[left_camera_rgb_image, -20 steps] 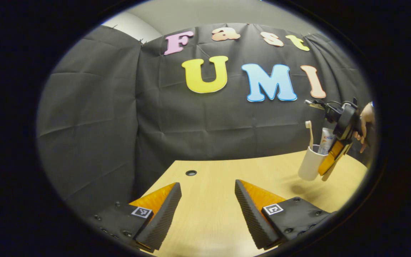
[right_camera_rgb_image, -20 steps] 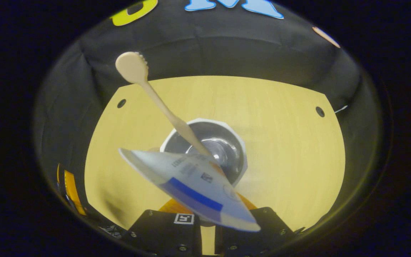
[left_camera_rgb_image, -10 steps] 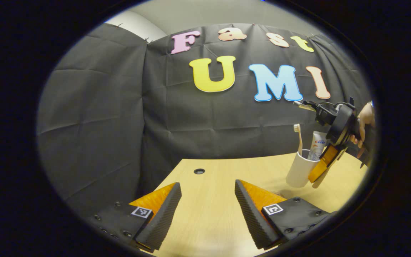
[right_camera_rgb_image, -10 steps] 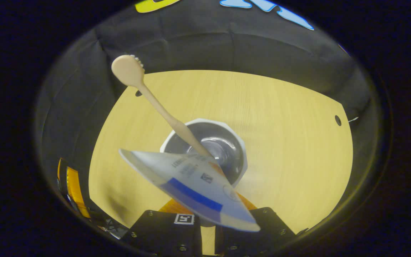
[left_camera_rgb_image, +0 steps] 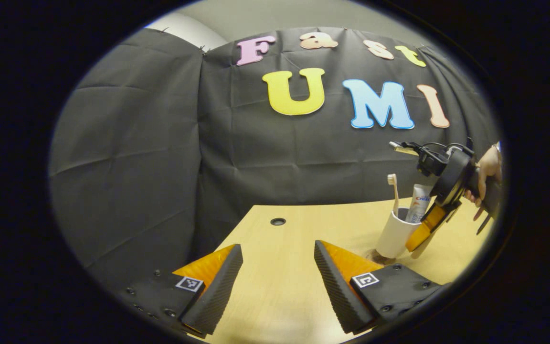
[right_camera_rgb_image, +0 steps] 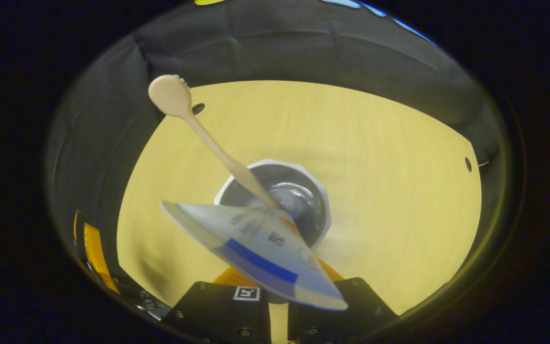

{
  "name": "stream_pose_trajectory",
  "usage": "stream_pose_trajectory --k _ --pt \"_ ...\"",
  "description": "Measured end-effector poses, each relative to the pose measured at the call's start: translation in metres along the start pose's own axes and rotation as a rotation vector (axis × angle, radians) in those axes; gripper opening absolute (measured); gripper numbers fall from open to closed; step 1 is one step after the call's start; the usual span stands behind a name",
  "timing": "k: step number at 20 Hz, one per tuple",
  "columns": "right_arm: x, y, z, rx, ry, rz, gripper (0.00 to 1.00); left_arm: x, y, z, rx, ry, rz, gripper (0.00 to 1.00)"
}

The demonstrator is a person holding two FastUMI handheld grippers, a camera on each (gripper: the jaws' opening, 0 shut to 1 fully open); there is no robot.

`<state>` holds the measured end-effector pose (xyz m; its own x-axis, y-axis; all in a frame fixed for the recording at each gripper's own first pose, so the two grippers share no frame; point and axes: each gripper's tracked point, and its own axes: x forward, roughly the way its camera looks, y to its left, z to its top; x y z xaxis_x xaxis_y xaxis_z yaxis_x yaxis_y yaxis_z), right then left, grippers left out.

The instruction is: Put the toothbrush and toothpaste on the desktop into the cup, then pick up the cup and place it on the coaster on the desktop.

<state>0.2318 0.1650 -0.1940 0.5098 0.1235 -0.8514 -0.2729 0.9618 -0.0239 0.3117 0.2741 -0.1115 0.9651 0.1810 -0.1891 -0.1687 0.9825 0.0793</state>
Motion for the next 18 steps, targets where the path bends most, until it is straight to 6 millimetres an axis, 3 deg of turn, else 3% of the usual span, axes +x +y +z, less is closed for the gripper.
stream_pose_trajectory --k 12,18 --pt "0.002 -0.002 -0.004 -0.036 0.033 -0.03 0.08 0.003 0.008 -0.015 -0.006 0.028 0.021 0.97" --pt "0.002 0.001 -0.008 -0.018 0.03 -0.013 0.19 0.001 0.011 -0.018 -0.007 0.035 0.027 0.97"
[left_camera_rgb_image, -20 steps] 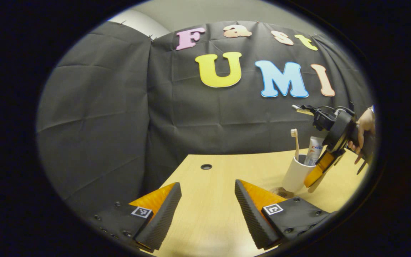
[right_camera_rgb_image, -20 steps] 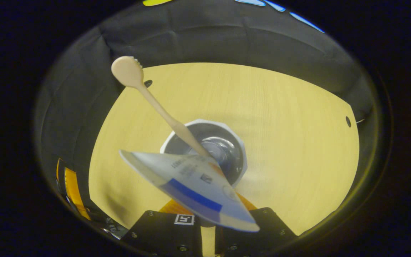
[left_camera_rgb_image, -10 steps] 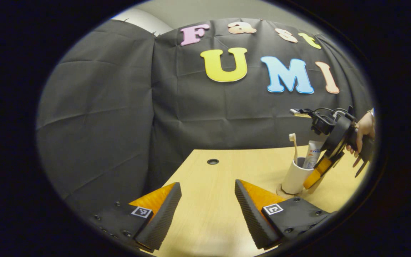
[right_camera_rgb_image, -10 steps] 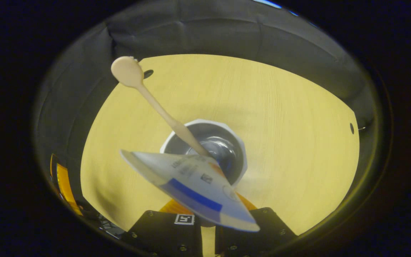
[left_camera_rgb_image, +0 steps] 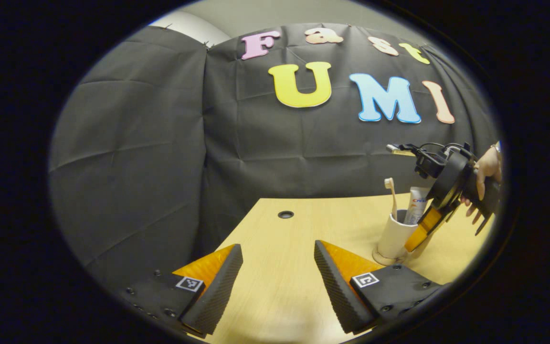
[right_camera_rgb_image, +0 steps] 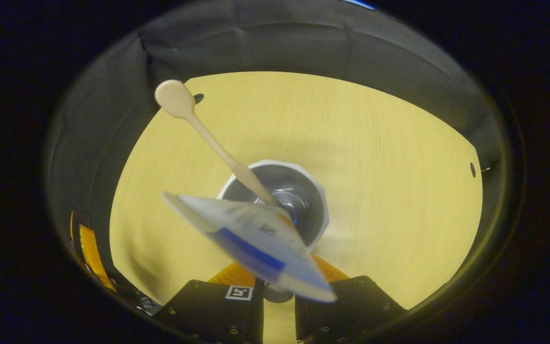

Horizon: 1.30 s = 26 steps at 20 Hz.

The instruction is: Put the toothbrush and toothpaste on the desktop into the cup, then pick up the cup and place it on the coaster on the desktop.

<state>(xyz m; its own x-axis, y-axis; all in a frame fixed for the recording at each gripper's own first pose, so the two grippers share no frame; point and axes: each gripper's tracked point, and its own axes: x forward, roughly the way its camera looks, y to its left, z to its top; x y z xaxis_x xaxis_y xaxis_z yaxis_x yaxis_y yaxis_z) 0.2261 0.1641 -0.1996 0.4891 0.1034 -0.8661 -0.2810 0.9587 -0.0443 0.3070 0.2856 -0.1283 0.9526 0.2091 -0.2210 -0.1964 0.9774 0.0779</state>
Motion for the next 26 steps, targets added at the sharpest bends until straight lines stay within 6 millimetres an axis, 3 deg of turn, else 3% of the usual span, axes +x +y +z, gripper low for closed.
stream_pose_trajectory --k 3,6,9,14,20,26 --pt "-0.003 0.003 0.004 0.007 -0.008 0.013 0.39 0.001 0.001 -0.001 0.001 0.002 0.002 0.97" --pt "-0.008 0.003 0.009 0.013 -0.024 0.017 0.94 0.0 0.0 0.0 0.004 0.002 0.003 0.97" --pt "-0.008 -0.002 0.006 -0.009 -0.034 -0.002 0.97 0.0 -0.001 0.002 0.008 0.0 -0.005 0.97" --pt "-0.033 -0.004 0.006 -0.054 -0.085 -0.006 0.97 -0.006 -0.01 0.014 0.017 -0.014 -0.025 0.97" --pt "-0.095 -0.018 0.007 -0.06 -0.233 -0.017 0.97 -0.013 -0.037 0.045 0.027 -0.043 -0.076 0.97" --pt "-0.18 -0.05 0.014 0.015 -0.506 -0.046 0.97 -0.02 -0.073 0.078 0.04 -0.077 -0.134 0.97"
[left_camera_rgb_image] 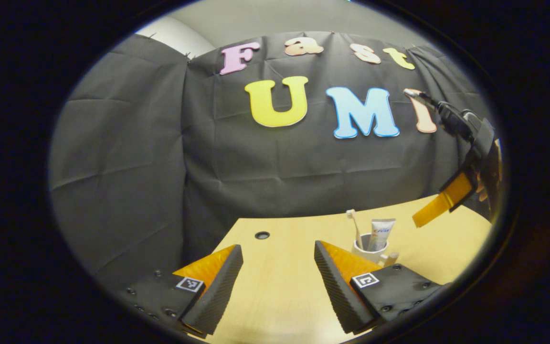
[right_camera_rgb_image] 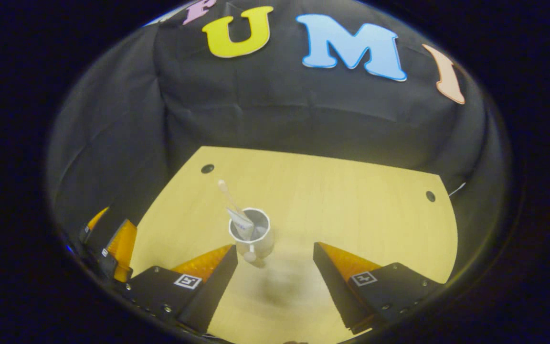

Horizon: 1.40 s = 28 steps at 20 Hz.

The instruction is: Put the toothbrush and toothpaste on the desktop into the cup, then pick up the cup and place it on the coaster on the desktop.

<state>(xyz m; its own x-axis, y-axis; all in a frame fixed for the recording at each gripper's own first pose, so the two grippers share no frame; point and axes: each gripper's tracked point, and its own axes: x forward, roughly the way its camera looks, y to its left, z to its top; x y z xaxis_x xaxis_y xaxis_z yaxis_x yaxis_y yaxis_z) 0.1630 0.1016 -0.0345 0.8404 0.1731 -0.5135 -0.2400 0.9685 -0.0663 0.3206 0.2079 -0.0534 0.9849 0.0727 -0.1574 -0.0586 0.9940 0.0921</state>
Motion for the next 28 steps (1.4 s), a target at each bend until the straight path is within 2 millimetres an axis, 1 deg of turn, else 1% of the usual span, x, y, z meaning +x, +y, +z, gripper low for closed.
stream_pose_trajectory --k 2,6,9,10,11,12,13,14,16,18,20,28 --pt "-0.028 -0.015 0.013 0.019 -0.099 -0.027 0.97 -0.002 -0.013 0.012 -0.002 -0.01 -0.022 0.97" --pt "-0.087 -0.038 0.035 0.06 -0.322 -0.071 0.97 -0.01 -0.036 0.044 -0.007 -0.044 -0.055 0.97" --pt "-0.128 -0.054 0.043 0.092 -0.488 -0.111 0.95 -0.024 -0.046 0.075 -0.004 -0.092 -0.061 0.97" --pt "-0.142 -0.06 0.046 0.086 -0.541 -0.136 0.96 -0.03 -0.048 0.084 -0.002 -0.109 -0.062 0.97" --pt "-0.16 -0.064 0.048 0.075 -0.587 -0.165 0.96 -0.034 -0.051 0.091 -0.002 -0.122 -0.065 0.97" --pt "-0.173 -0.066 0.049 0.067 -0.621 -0.183 0.96 -0.037 -0.053 0.096 -0.002 -0.132 -0.064 0.97" --pt "-0.178 -0.064 0.049 0.063 -0.654 -0.19 0.95 -0.041 -0.055 0.101 -0.004 -0.143 -0.068 0.97" --pt "-0.179 -0.062 0.047 0.061 -0.672 -0.193 0.96 -0.044 -0.057 0.103 -0.004 -0.149 -0.066 0.97" --pt "-0.173 -0.062 0.043 0.049 -0.686 -0.201 0.96 -0.049 -0.059 0.105 -0.008 -0.153 -0.067 0.97" --pt "-0.167 -0.058 0.043 0.041 -0.679 -0.2 0.96 -0.054 -0.059 0.104 -0.007 -0.155 -0.062 0.97" --pt "-0.17 -0.061 0.045 0.042 -0.684 -0.202 0.96 -0.059 -0.058 0.103 -0.003 -0.156 -0.056 0.97" --pt "-0.17 -0.061 0.042 0.039 -0.678 -0.193 0.96 -0.072 -0.055 0.107 -0.011 -0.172 -0.046 0.97"
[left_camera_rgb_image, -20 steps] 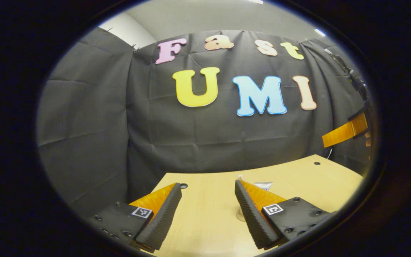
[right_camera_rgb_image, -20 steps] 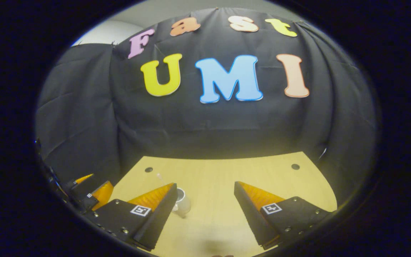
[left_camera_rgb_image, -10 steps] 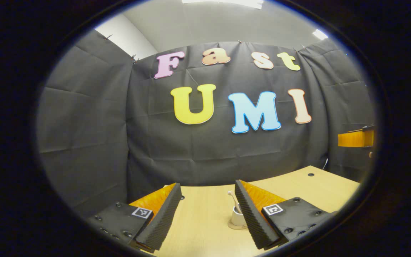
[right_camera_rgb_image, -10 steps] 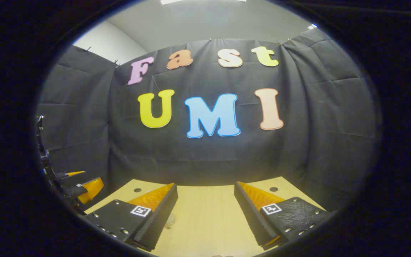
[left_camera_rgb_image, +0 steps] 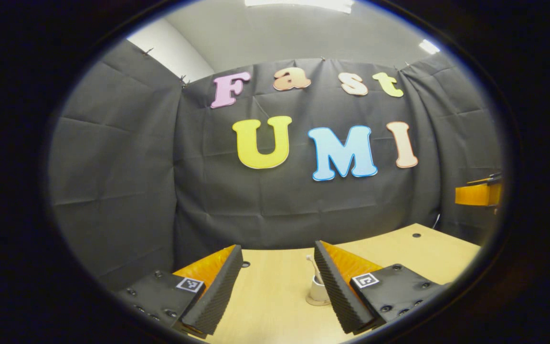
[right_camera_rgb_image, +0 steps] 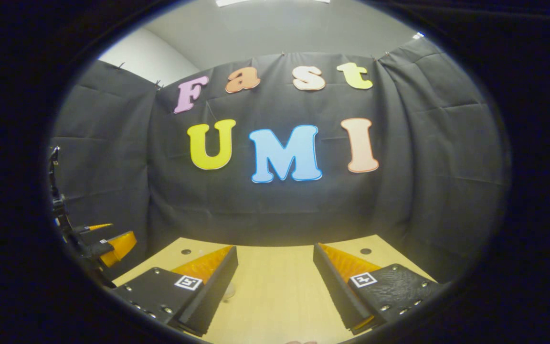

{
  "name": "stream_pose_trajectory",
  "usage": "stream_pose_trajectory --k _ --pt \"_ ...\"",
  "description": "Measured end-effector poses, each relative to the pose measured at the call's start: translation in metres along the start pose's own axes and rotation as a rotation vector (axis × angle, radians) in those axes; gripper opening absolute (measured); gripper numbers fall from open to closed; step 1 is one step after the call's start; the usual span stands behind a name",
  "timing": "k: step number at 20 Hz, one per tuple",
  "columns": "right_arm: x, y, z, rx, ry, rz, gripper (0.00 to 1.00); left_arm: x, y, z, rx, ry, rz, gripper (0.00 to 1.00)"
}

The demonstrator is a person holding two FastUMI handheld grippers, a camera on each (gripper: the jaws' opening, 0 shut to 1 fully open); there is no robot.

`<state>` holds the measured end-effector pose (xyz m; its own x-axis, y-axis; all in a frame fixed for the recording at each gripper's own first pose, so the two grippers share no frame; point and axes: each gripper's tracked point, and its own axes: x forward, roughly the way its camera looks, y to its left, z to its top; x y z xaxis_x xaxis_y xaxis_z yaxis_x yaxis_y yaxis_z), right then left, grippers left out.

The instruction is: Put the toothbrush and toothpaste on the desktop into the cup, then pick up the cup and place it on the coaster on the desktop.

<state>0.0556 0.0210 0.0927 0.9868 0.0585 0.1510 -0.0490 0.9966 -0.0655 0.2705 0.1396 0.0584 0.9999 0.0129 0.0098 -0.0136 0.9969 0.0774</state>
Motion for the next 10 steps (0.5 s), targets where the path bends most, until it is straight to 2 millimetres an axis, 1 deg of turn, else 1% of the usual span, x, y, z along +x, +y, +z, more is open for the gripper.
stream_pose_trajectory --k 10 --pt "-0.0016 0.0002 0.0034 -0.005 -0.014 -0.004 0.96 -0.0067 0.0082 -0.0002 -0.007 -0.003 0.011 0.97"
